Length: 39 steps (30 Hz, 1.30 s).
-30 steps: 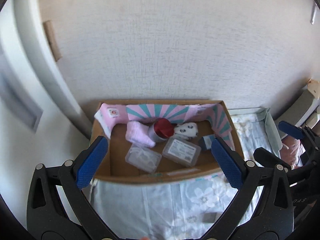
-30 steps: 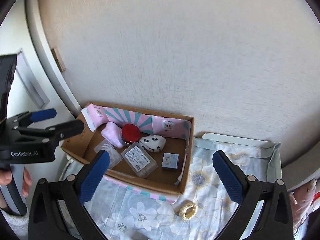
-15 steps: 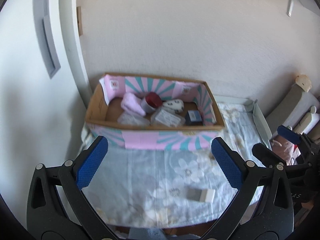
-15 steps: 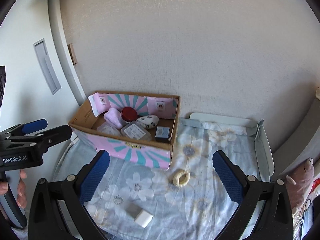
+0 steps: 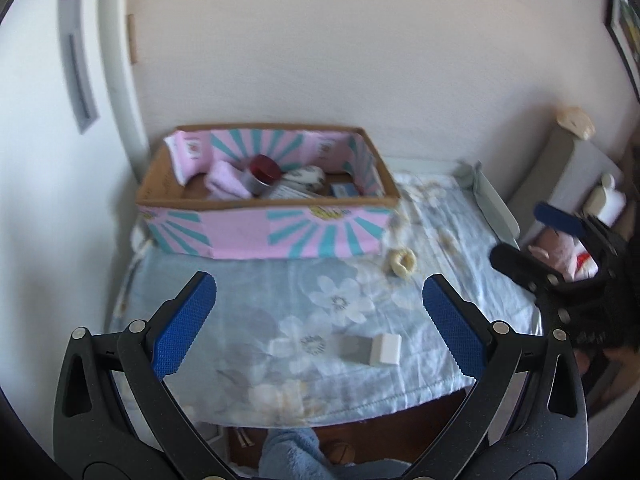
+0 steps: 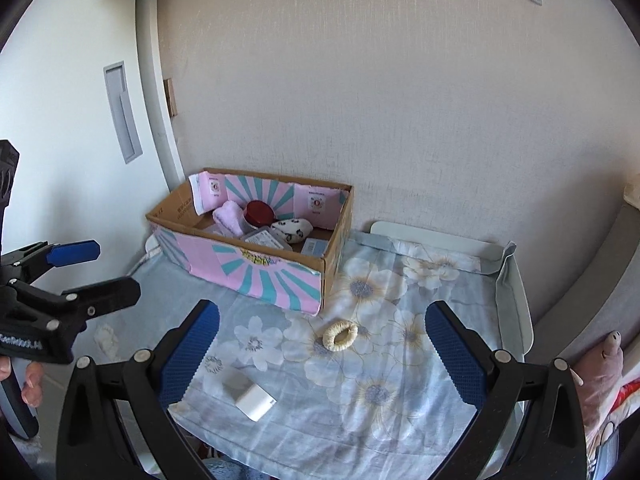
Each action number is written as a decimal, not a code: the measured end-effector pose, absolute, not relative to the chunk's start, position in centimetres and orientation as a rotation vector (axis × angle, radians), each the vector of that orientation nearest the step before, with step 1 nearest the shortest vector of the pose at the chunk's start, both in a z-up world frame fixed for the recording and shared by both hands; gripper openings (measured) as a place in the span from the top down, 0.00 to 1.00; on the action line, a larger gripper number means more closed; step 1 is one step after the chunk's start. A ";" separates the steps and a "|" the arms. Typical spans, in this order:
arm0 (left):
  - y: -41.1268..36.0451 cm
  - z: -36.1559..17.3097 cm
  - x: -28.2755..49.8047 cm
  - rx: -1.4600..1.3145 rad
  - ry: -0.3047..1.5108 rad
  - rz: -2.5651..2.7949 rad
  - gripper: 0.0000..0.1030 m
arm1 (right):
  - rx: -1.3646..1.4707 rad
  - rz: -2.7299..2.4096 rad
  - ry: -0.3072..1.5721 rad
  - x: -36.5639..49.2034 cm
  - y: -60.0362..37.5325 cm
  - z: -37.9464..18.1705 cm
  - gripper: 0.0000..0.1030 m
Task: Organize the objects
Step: 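Withdraw both tools from the cardboard box back over the bed, then grasp the white small box with the left tool while the right tool grasps the beige hair tie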
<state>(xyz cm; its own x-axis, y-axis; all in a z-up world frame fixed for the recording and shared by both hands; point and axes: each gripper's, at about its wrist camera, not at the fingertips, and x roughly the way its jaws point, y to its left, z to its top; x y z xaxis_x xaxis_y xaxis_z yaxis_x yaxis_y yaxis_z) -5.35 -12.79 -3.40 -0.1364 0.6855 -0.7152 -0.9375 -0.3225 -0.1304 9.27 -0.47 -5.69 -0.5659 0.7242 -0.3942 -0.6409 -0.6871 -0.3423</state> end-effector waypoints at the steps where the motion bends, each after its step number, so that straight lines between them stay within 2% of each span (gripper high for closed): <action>1: -12.7 -4.2 -4.8 -0.829 0.427 1.714 0.00 | -0.671 2.256 -0.208 9.4 0.1 -6.1 0.00; 8: -11.6 -11.2 -0.9 -0.790 0.492 1.553 0.00 | -0.822 2.308 -0.299 9.3 5.6 -10.4 0.00; 11: -11.0 -14.2 0.4 -0.783 0.513 1.493 0.06 | -0.850 2.339 -0.325 8.9 7.7 -12.2 0.02; 16: -9.7 -17.7 1.8 -0.757 0.563 1.436 0.15 | -0.932 2.371 -0.356 7.5 11.0 -14.7 0.15; 18: -9.1 -18.6 1.8 -0.764 0.566 1.417 0.29 | -0.976 2.376 -0.359 6.8 12.0 -15.3 0.23; 24: -8.2 -19.8 1.8 -0.784 0.571 1.393 0.40 | -1.030 2.379 -0.402 5.0 13.5 -16.0 0.29; 30: -7.8 -19.9 2.0 -0.781 0.582 1.391 0.59 | -1.079 2.397 -0.372 3.8 14.6 -16.3 0.42; 33: -7.5 -19.8 1.7 -0.785 0.585 1.401 0.69 | -1.096 2.396 -0.371 3.4 14.8 -16.8 0.54; 36: -7.4 -19.5 1.4 -0.801 0.581 1.397 0.73 | -1.089 2.410 -0.371 3.3 14.5 -16.8 0.66; 39: -7.4 -19.4 1.0 -0.814 0.576 1.397 0.73 | -1.082 2.406 -0.378 3.1 14.3 -16.9 0.72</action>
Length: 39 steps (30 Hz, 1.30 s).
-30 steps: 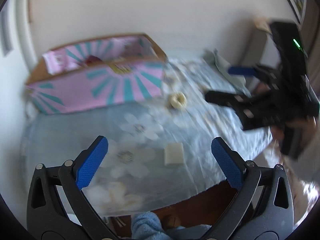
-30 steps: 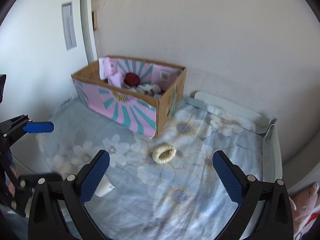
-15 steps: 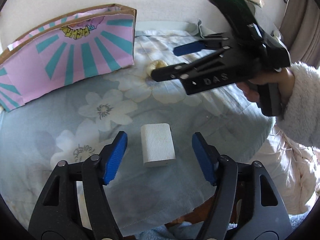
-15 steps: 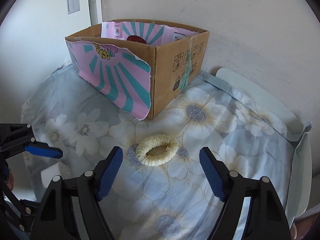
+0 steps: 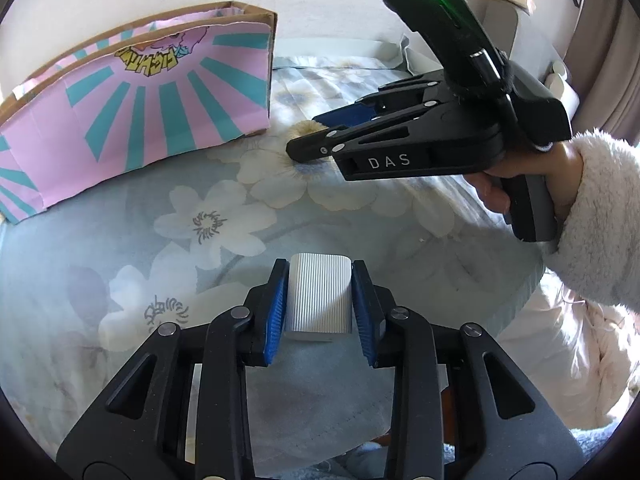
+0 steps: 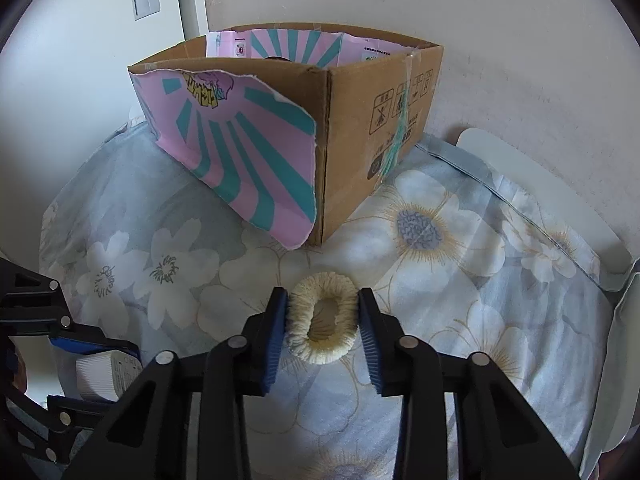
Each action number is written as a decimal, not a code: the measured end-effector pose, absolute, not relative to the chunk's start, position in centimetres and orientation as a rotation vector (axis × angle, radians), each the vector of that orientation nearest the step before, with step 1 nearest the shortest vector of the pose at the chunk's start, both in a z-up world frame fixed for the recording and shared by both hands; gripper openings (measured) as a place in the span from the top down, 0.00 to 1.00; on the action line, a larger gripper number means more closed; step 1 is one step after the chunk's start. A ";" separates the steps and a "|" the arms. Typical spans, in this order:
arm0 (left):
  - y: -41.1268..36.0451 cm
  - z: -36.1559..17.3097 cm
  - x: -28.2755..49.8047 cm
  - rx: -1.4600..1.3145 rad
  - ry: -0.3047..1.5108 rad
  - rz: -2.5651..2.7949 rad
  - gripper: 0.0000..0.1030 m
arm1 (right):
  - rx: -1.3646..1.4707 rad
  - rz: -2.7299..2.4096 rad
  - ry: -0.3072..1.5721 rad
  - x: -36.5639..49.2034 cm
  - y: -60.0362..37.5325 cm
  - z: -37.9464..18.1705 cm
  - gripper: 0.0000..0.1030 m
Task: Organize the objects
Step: 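Grasp the white small box with the left tool while the right tool grasps the beige hair tie, then carry the white box and hair tie into the cardboard box and release both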
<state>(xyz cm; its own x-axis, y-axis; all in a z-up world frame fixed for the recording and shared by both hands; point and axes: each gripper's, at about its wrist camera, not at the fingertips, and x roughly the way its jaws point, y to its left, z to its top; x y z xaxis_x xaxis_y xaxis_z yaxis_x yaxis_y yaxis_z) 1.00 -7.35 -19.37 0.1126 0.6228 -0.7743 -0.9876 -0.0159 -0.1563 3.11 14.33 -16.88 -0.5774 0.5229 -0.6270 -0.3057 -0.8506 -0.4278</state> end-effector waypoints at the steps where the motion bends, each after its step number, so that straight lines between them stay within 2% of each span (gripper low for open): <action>1: -7.3 -19.3 0.9 -0.818 0.576 1.397 0.73 | -1.078 2.405 -0.378 3.1 14.3 -16.9 0.73; 18: -6.7 -15.2 -1.6 -0.860 0.533 1.412 0.74 | -0.998 2.389 -0.296 4.6 11.2 -12.5 0.74; 32: -5.6 -2.8 -8.8 -0.823 0.432 1.591 0.74 | -0.832 2.302 -0.175 5.1 4.3 -2.9 0.74; 39: -2.9 0.8 -14.7 -0.794 0.428 1.658 0.74 | -0.827 2.275 -0.249 1.7 3.1 -0.3 0.74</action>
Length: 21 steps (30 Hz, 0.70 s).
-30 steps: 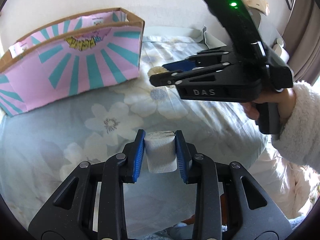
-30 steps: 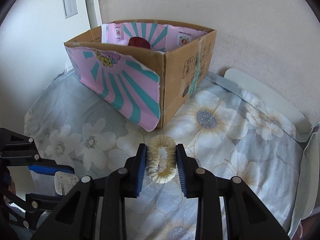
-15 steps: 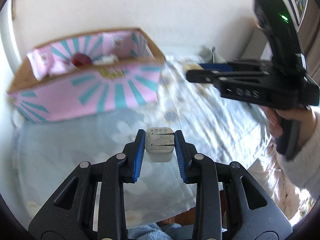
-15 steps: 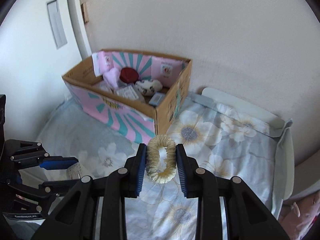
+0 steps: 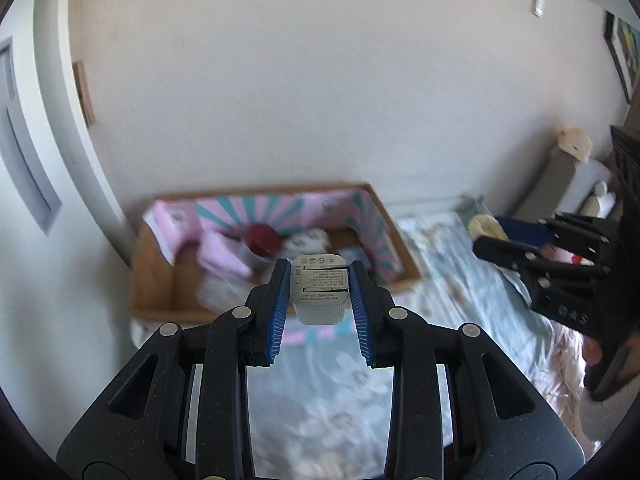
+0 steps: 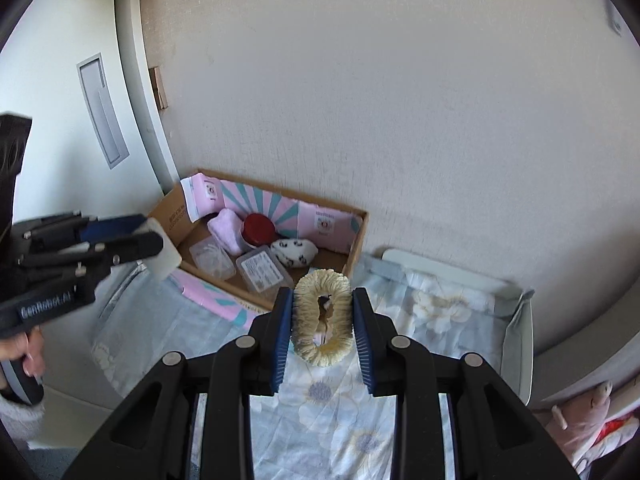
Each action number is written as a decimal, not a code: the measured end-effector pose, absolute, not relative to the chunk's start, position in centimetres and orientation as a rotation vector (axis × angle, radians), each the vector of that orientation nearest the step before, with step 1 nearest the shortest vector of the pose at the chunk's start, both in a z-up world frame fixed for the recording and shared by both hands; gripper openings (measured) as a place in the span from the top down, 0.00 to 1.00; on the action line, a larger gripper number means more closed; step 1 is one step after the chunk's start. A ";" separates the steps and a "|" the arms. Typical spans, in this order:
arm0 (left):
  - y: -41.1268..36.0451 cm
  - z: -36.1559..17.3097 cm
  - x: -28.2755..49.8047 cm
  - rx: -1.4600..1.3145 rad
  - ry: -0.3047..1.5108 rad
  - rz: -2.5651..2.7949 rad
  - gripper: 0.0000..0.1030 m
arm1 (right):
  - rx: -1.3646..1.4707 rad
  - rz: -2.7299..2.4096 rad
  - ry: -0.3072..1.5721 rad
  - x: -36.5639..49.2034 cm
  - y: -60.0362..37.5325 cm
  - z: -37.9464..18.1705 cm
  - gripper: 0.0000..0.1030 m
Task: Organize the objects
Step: 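Carry the white box and hair tie into the cardboard box and release both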
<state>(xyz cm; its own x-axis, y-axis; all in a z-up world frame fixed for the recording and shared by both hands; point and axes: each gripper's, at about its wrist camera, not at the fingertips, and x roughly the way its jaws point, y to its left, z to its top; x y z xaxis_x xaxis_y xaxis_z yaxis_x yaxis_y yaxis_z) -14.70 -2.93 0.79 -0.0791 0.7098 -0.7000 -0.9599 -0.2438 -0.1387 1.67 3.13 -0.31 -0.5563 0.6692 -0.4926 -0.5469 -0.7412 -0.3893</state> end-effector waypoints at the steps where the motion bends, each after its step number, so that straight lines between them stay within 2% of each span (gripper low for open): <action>1: -2.4 1.0 -15.6 -0.792 0.430 1.666 0.74 | -0.833 2.280 -0.246 1.1 3.3 -0.1 0.74; 8: 0.2 0.8 -21.1 -0.829 0.429 1.698 0.74 | -0.865 2.289 -0.212 -4.2 5.2 0.9 0.74; 21: 4.1 -5.1 -26.7 -0.969 0.515 1.681 0.74 | -1.026 2.283 -0.140 -12.0 9.7 -2.4 0.74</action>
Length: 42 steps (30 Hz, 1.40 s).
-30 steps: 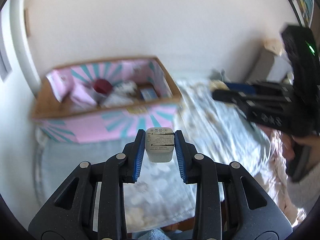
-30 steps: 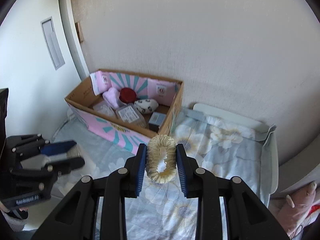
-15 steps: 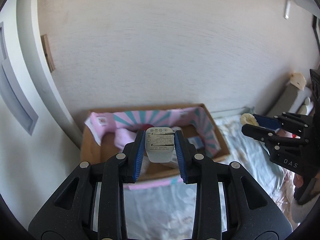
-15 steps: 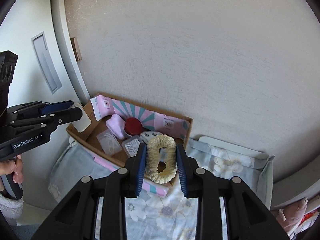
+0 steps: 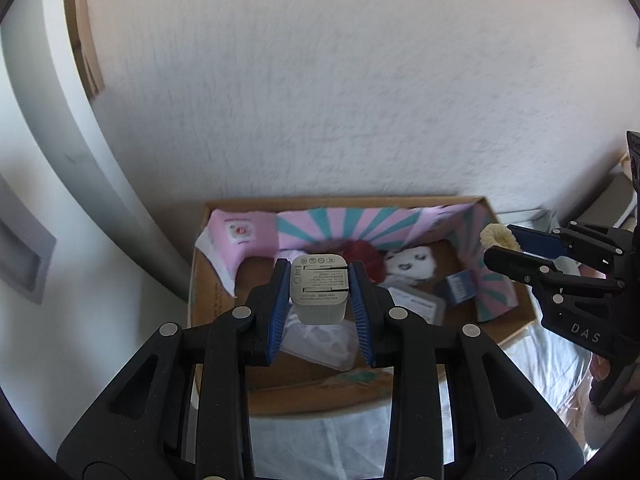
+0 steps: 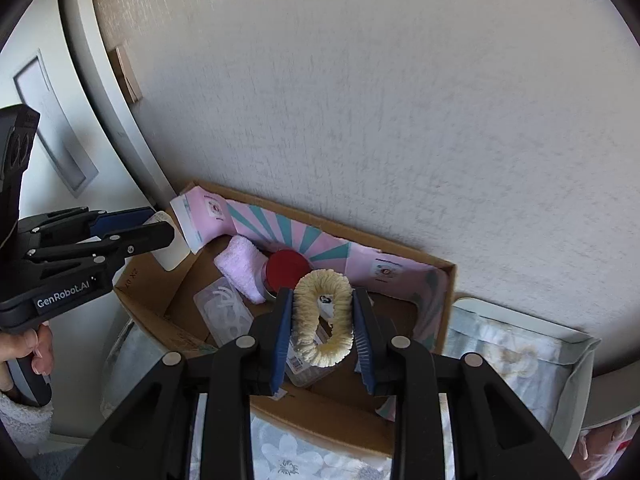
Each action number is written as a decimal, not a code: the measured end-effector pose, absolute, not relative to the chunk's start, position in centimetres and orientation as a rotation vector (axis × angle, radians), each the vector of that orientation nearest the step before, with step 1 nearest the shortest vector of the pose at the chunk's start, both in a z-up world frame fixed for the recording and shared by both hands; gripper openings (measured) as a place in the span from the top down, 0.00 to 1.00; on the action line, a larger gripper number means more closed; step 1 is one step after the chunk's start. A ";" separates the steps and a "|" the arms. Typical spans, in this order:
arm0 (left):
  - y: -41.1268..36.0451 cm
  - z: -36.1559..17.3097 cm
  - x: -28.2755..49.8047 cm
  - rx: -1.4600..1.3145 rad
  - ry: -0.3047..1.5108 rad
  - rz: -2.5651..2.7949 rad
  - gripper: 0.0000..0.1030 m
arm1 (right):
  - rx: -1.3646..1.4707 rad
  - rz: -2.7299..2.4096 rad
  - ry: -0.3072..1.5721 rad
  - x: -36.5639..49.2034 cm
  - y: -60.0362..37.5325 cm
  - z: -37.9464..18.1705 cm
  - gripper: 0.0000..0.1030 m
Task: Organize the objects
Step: 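Carry the white box and hair tie into the cardboard box and release both, then withdraw both tools from the cardboard box back over the bed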
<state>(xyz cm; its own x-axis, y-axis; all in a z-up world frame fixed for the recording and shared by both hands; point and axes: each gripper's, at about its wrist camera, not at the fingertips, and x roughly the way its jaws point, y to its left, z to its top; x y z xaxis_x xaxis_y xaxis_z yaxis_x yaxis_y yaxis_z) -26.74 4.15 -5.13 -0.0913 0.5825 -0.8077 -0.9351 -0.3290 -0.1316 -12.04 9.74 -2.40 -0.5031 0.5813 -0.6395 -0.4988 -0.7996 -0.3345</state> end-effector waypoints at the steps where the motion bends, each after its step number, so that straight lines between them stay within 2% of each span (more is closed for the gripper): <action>1: 4.4 -5.7 -27.0 -0.982 0.523 1.676 0.74 | -1.041 2.279 -0.137 -12.4 10.0 -2.8 0.74; 12: 7.5 -10.6 -27.5 -1.076 0.590 1.605 0.74 | -1.153 2.220 -0.073 -14.4 13.4 -5.6 0.74; 24: 8.6 -11.0 -27.2 -1.085 0.626 1.569 0.74 | -1.200 2.218 -0.055 -15.3 14.0 -6.5 0.73; 25: 8.8 -10.9 -27.2 -1.085 0.634 1.568 0.73 | -1.202 2.217 -0.055 -15.3 13.9 -6.6 0.69; 26: 9.1 -10.7 -27.3 -1.084 0.647 1.569 0.71 | -1.204 2.213 -0.056 -15.2 13.9 -6.6 0.63; 27: 9.3 -10.7 -27.2 -1.081 0.665 1.569 0.56 | -1.211 2.209 -0.057 -15.2 13.8 -6.7 0.46; 28: 9.4 -10.6 -27.1 -1.075 0.682 1.569 0.38 | -1.215 2.208 -0.059 -15.1 13.7 -6.8 0.27; 29: 9.6 -10.5 -27.2 -1.069 0.685 1.568 0.02 | -1.229 2.208 -0.066 -15.0 13.5 -6.9 0.19; 30: 9.7 -10.3 -27.3 -1.060 0.667 1.564 0.00 | -1.236 2.215 -0.068 -14.8 13.3 -7.0 0.11; 32: 10.0 -10.4 -27.7 -1.079 0.637 1.544 0.00 | -1.239 2.225 -0.067 -14.1 12.9 -6.9 0.07; 33: 10.1 -10.6 -27.9 -1.090 0.629 1.539 0.00 | -1.238 2.228 -0.069 -13.9 12.7 -7.0 0.01; 42: 9.8 -10.2 -26.5 -1.095 0.625 1.531 0.00 | -1.207 2.226 -0.099 -12.9 11.8 -6.8 0.01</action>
<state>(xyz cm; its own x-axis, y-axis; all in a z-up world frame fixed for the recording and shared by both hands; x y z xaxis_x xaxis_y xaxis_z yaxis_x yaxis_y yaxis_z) -26.45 9.75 -10.19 0.0264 0.4635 -0.8857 -0.9508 -0.2619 -0.1653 -12.86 11.79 -6.84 -0.4079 0.5351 -0.7398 -0.4672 -0.8185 -0.3344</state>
